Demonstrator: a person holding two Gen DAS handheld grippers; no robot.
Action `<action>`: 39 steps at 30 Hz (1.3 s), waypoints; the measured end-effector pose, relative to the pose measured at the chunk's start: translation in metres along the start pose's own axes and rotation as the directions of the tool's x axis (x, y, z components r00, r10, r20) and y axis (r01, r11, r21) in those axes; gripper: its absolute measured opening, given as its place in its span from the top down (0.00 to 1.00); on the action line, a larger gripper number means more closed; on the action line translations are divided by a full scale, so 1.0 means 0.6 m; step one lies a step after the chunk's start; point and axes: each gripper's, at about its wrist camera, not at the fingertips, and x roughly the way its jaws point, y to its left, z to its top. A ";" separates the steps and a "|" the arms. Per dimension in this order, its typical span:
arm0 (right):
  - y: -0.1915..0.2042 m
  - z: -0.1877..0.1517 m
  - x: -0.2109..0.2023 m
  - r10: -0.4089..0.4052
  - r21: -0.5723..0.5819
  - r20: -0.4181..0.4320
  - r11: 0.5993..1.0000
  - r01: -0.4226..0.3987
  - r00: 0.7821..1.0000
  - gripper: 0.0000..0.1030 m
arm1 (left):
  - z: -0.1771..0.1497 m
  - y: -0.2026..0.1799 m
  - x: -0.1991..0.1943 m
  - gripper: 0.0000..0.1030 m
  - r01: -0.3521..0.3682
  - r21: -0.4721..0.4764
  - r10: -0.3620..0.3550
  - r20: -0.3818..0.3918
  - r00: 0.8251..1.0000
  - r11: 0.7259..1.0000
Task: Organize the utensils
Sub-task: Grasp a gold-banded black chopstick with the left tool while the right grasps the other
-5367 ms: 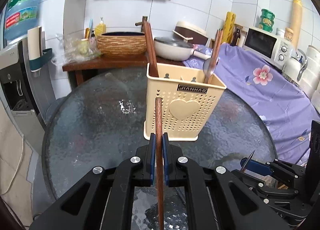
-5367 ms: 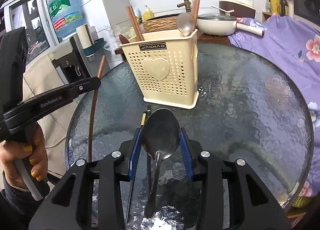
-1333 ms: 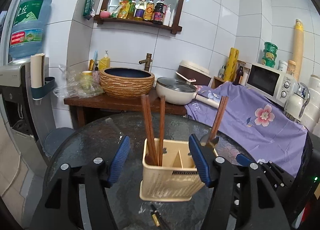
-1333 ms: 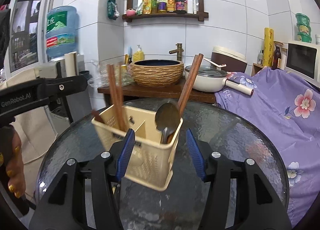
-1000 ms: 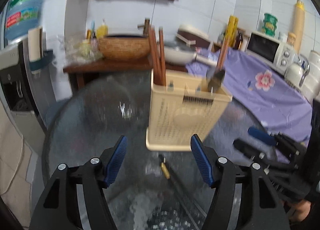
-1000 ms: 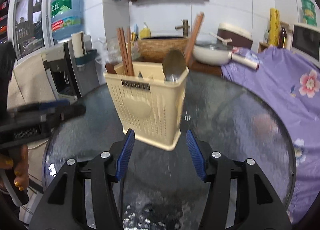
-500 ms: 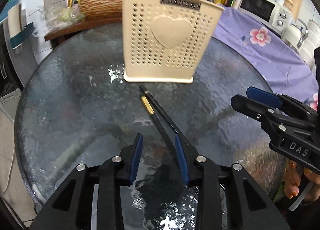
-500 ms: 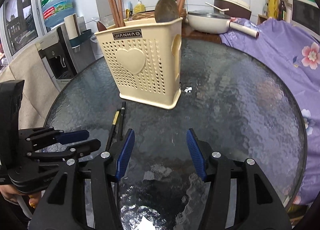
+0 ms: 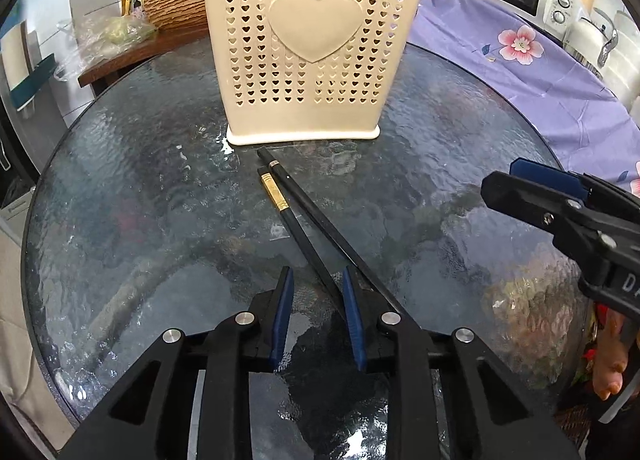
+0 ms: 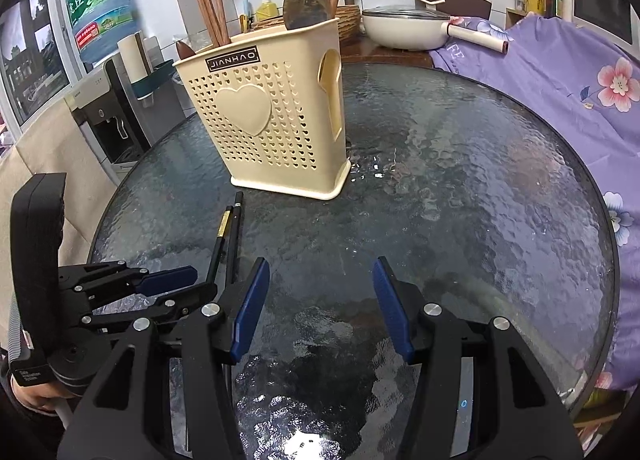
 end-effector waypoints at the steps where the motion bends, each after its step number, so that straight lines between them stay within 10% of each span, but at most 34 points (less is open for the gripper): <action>1: 0.001 -0.001 0.000 0.001 -0.001 -0.002 1.000 -0.001 1.000 0.47 | 0.001 0.000 0.002 0.78 -0.006 0.000 0.006 0.000 1.000 1.000; 39: 0.134 0.018 0.144 -0.012 -0.187 -0.222 0.982 -0.031 0.975 0.60 | 0.048 0.126 0.022 0.94 -0.065 -0.071 0.064 -0.020 0.998 0.995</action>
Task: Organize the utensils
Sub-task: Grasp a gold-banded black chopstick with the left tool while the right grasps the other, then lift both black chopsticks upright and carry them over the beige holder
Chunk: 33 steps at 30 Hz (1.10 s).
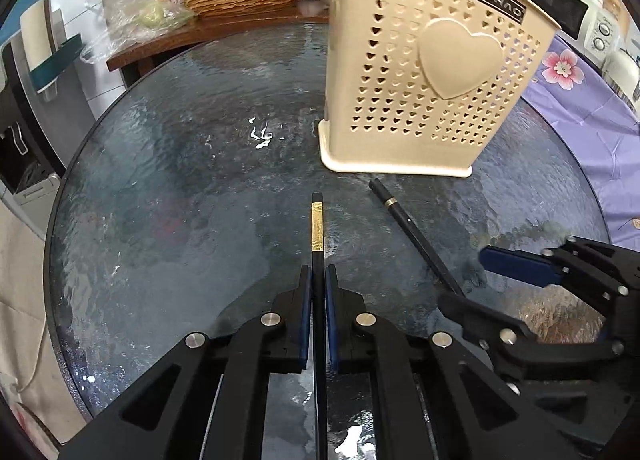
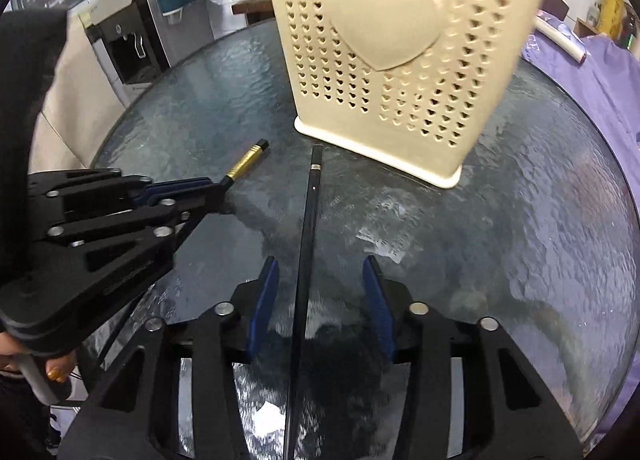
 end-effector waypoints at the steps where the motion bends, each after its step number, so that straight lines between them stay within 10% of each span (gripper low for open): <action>1: 0.003 0.005 0.003 -0.014 -0.009 0.002 1.000 0.014 1.000 0.61 | 0.000 0.004 0.000 0.94 -0.001 0.002 0.001 -0.001 1.000 1.000; 21: 0.049 0.079 0.054 -0.033 -0.078 -0.015 0.996 0.032 0.999 0.91 | 0.001 0.006 0.003 0.94 -0.037 0.023 0.036 0.011 0.999 0.999; 33: 0.016 0.068 0.035 0.070 0.022 0.047 0.997 -0.071 0.996 0.92 | -0.002 0.005 -0.006 0.94 -0.023 -0.019 0.024 0.026 0.999 1.000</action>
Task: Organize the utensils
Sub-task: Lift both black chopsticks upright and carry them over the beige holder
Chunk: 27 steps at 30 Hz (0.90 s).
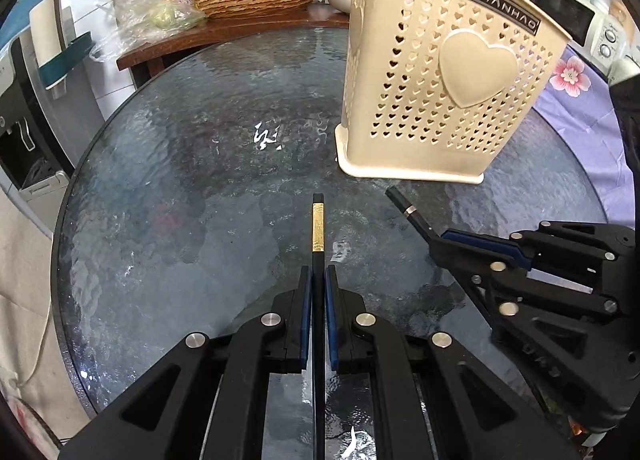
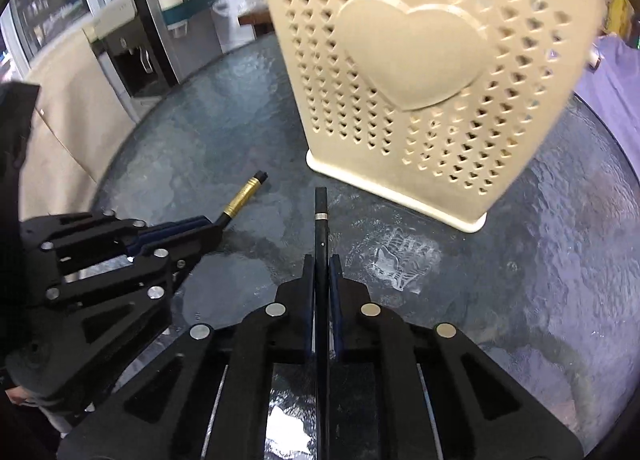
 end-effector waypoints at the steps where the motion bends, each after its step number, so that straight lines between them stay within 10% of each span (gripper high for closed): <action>1: -0.003 -0.002 -0.009 0.010 0.006 0.014 1.000 -0.010 1.000 0.92 | 0.000 -0.002 -0.008 0.94 0.003 0.001 -0.003 0.014 1.000 1.000; 12: -0.046 -0.006 -0.138 0.198 0.088 0.219 0.971 -0.222 0.955 0.92 | 0.017 -0.024 -0.117 0.94 0.070 -0.007 -0.067 0.173 0.983 0.998; 27: -0.062 -0.050 -0.279 0.226 0.004 0.371 0.970 -0.244 0.901 0.92 | 0.016 -0.070 -0.208 0.94 0.124 0.056 -0.135 0.291 0.947 0.991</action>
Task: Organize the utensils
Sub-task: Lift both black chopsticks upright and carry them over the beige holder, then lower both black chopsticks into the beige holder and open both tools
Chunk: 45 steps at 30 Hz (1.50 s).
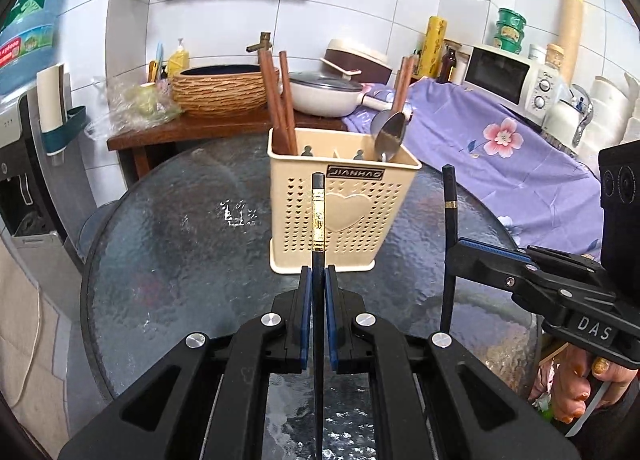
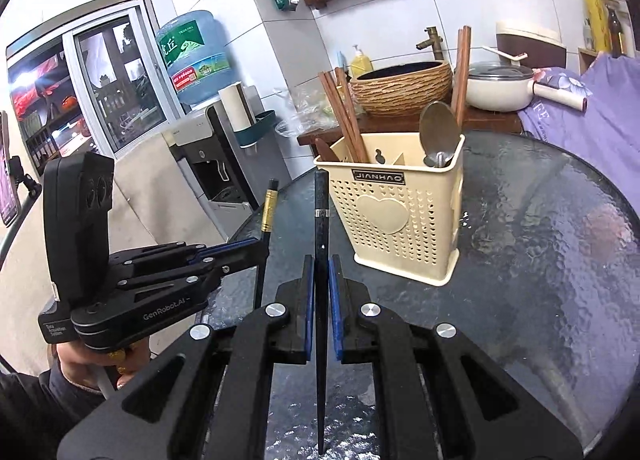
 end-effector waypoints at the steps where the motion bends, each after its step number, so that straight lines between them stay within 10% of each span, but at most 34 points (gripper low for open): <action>1: 0.000 -0.001 -0.004 0.000 -0.001 0.003 1.000 0.000 1.000 0.92 | 0.001 -0.001 -0.002 0.94 0.002 0.002 -0.002 0.005 1.000 1.000; 45: 0.022 0.126 -0.051 -0.034 -0.045 0.121 0.998 0.040 0.992 0.92 | 0.123 -0.003 -0.073 0.94 0.060 -0.001 -0.059 0.165 0.984 0.998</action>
